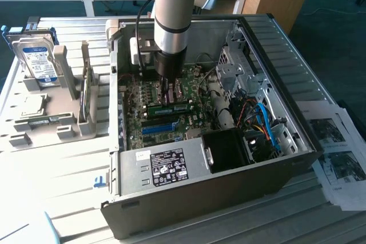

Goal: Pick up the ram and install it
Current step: 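Press down the ram until it locks into place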

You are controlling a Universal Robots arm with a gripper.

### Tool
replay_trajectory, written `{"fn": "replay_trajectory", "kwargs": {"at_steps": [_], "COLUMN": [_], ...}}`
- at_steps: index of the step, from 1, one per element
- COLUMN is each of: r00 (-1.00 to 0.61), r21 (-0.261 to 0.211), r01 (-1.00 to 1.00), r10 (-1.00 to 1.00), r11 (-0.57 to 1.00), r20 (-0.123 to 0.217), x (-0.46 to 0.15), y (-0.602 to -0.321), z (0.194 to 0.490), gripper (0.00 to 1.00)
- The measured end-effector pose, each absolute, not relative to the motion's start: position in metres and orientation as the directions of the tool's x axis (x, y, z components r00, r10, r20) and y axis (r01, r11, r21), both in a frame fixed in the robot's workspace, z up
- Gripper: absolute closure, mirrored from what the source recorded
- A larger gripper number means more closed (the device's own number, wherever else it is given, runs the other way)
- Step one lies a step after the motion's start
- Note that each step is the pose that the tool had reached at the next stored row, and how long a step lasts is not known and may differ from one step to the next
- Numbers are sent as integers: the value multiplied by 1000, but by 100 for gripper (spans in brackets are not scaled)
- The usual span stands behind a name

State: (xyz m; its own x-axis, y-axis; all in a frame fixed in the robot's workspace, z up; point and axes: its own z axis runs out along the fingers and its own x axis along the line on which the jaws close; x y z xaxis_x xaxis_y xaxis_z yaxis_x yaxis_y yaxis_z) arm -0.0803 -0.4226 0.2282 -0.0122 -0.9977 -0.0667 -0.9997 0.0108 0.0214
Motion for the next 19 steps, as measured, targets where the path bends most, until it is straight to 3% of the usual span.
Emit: {"fn": "replay_trajectory", "kwargs": {"at_steps": [19], "r00": [-12], "r21": [22], "r01": [-1000], "r10": [-998], "r11": [11], "r20": [-66], "x": [-80], "y": [-423], "z": [225], "gripper": [90]}}
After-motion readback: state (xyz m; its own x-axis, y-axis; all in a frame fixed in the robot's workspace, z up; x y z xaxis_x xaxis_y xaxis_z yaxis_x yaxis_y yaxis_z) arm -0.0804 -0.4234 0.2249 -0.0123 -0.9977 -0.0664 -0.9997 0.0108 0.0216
